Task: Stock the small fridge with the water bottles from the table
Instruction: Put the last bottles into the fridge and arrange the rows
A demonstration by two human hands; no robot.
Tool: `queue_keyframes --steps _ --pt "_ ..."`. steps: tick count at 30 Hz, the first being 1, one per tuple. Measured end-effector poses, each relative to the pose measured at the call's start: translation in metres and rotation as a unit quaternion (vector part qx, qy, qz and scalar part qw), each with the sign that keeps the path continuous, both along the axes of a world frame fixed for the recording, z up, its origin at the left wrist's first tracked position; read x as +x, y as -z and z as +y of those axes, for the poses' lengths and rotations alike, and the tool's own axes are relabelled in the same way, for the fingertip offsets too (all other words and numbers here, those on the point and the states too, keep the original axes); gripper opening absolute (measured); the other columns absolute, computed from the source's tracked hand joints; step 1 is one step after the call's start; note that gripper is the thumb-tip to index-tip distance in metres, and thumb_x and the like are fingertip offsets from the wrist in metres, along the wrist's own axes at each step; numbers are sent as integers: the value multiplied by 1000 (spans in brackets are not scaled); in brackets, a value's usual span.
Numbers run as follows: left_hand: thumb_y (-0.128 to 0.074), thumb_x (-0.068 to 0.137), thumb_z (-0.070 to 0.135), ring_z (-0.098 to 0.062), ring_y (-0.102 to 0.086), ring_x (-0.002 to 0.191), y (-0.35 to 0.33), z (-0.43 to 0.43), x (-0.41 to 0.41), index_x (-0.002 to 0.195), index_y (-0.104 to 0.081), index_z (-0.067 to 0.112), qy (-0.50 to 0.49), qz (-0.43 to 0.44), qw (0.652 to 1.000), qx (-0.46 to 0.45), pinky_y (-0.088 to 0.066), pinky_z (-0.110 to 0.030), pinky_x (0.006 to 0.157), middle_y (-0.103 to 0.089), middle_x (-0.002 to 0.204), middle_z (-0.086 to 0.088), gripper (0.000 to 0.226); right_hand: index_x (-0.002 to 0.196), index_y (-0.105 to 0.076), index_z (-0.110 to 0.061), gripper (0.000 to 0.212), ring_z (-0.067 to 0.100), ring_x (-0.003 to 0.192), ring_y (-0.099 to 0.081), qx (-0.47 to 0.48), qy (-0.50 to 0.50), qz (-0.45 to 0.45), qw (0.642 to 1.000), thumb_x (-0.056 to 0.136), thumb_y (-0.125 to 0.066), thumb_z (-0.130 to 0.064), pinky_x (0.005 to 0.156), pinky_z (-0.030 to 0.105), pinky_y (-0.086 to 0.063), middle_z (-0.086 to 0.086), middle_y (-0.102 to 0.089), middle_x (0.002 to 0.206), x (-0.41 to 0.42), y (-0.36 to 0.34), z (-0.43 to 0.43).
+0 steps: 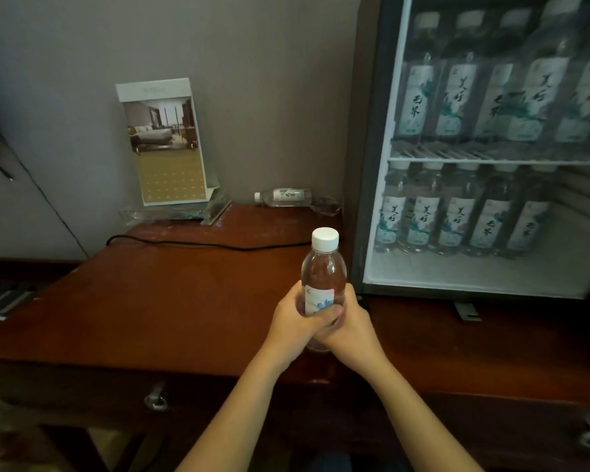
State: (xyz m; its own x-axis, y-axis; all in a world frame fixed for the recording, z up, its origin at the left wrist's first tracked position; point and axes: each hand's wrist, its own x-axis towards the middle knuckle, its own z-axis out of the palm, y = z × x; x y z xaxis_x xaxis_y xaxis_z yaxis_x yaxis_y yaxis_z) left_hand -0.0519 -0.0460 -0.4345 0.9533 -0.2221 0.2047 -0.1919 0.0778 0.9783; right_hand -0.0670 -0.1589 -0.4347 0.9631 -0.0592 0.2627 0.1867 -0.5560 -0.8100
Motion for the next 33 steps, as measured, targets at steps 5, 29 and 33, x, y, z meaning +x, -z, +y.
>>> queue_keyframes --steps 5,29,33 --pt "-77 73 17 -5 -65 98 -1 -19 -19 106 -58 32 12 0 1000 8 -52 -22 79 -69 104 8 40 116 -41 -22 63 6 89 -62 -12 -8 9 1000 67 -78 -37 74 25 -55 -8 -60 100 -19 -5 -21" --pt "-76 75 25 -8 -59 105 -121 -145 -8 112 -54 31 42 -134 990 -1 -51 -30 87 -63 110 10 43 130 -43 -32 53 -9 100 -57 51 30 -166 984 86 -64 -12 85 9 -47 -21 -56 112 -44 -116 -139" --pt "-74 77 22 -6 -58 101 -179 -167 13 121 -50 24 20 -189 982 -15 -50 -22 82 -61 108 11 50 142 -37 -20 57 10 109 -56 12 106 -236 966 90 -59 -15 94 26 -49 -6 -57 118 -13 -165 -153"
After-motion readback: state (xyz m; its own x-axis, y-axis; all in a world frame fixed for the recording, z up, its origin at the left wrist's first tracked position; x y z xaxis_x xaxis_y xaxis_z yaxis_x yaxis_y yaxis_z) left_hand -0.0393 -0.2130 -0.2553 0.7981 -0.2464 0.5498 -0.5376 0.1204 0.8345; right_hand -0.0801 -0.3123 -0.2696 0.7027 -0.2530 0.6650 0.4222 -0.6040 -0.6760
